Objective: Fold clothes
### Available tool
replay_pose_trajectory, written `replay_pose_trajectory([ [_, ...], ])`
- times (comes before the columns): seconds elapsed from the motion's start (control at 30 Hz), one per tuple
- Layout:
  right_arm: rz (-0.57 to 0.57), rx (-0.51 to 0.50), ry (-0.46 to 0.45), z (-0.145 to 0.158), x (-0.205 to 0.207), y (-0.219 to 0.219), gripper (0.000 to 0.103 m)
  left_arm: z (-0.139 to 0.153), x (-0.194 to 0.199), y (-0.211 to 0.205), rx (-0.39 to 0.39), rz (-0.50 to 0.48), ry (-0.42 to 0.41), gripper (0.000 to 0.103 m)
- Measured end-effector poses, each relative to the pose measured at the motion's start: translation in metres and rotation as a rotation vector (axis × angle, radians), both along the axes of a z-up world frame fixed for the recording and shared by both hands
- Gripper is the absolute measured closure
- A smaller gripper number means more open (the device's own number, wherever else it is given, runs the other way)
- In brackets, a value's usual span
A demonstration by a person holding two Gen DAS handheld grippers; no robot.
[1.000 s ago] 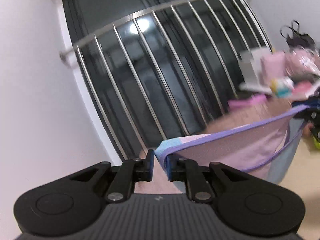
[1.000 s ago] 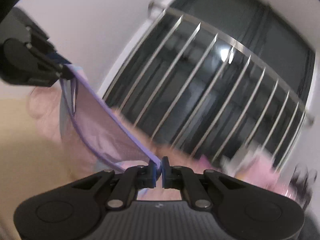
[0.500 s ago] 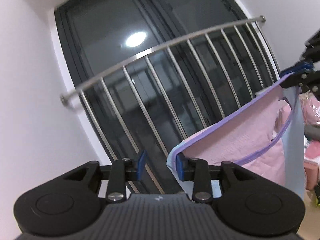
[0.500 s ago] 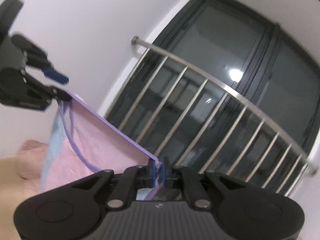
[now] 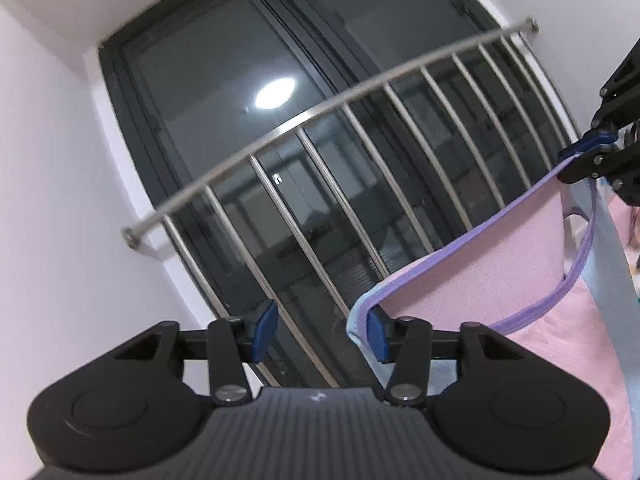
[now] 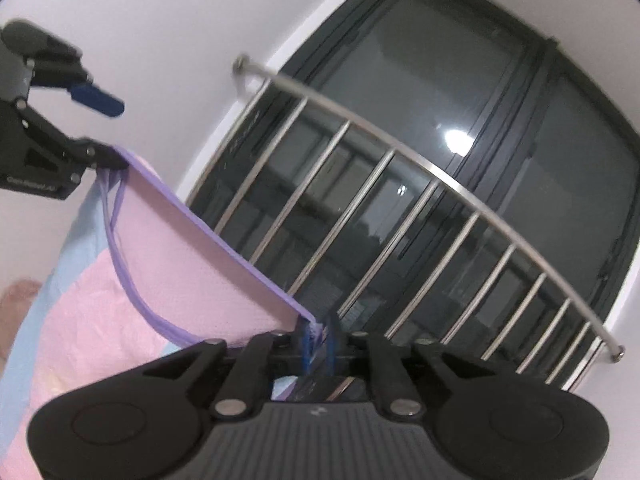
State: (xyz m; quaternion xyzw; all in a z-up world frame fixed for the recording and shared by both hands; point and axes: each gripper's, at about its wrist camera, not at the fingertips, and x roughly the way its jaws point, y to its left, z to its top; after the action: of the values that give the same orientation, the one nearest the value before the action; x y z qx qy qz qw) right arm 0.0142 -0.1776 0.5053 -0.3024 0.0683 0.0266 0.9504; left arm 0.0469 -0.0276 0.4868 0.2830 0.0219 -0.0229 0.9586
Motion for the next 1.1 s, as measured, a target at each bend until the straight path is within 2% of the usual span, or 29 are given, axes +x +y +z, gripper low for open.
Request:
replay_pose_trajectory([
  [0.1,-0.021,0.021,0.033,-0.032,0.064,0.000,0.099,-0.026,0.065,-0.001,-0.015,0.050,0.039,0.063],
  [0.17,-0.041,0.033,0.045,-0.053,0.107,0.001,0.099,-0.040,0.102,-0.001,-0.032,0.065,0.025,0.064],
  [0.23,-0.062,0.042,0.039,-0.070,0.145,0.002,0.099,-0.044,0.136,-0.002,-0.046,0.083,0.004,0.066],
  [0.3,-0.094,0.043,-0.011,-0.077,0.174,0.006,0.100,-0.035,0.158,-0.002,-0.064,0.091,-0.026,0.067],
  [0.4,-0.110,0.080,-0.166,-0.062,0.181,0.008,0.100,-0.004,0.154,0.005,-0.123,0.056,-0.159,0.066],
  [0.5,-0.099,0.107,-0.326,-0.036,0.159,0.006,0.100,0.018,0.131,0.018,-0.171,0.004,-0.274,0.063],
  [0.57,-0.073,0.105,-0.379,-0.028,0.135,0.005,0.100,0.017,0.110,0.028,-0.187,-0.027,-0.311,0.059],
  [0.63,-0.048,0.093,-0.373,-0.037,0.113,0.003,0.099,-0.006,0.091,0.037,-0.192,-0.066,-0.291,0.058],
  [0.73,-0.035,0.022,-0.274,-0.084,0.088,0.002,0.099,-0.078,0.062,0.041,-0.155,-0.102,-0.190,0.058],
  [0.83,-0.035,-0.013,-0.079,-0.163,0.065,0.000,0.099,-0.183,0.031,0.038,-0.138,-0.106,0.018,0.058],
  [0.93,-0.047,0.011,0.180,-0.266,0.041,-0.005,0.099,-0.306,0.006,0.027,-0.136,-0.076,0.302,0.058],
  [0.97,-0.056,0.028,0.281,-0.305,0.033,-0.007,0.099,-0.345,-0.005,0.024,-0.146,-0.060,0.396,0.058],
  [1.03,-0.072,0.053,0.502,-0.381,0.012,-0.010,0.097,-0.401,-0.040,0.024,-0.199,-0.025,0.533,0.056],
  [1.07,-0.066,0.082,0.574,-0.411,-0.009,-0.011,0.095,-0.416,-0.061,0.029,-0.247,-0.025,0.575,0.055],
  [1.1,-0.063,0.126,0.623,-0.435,-0.035,-0.013,0.092,-0.429,-0.082,0.034,-0.297,-0.022,0.613,0.050],
])
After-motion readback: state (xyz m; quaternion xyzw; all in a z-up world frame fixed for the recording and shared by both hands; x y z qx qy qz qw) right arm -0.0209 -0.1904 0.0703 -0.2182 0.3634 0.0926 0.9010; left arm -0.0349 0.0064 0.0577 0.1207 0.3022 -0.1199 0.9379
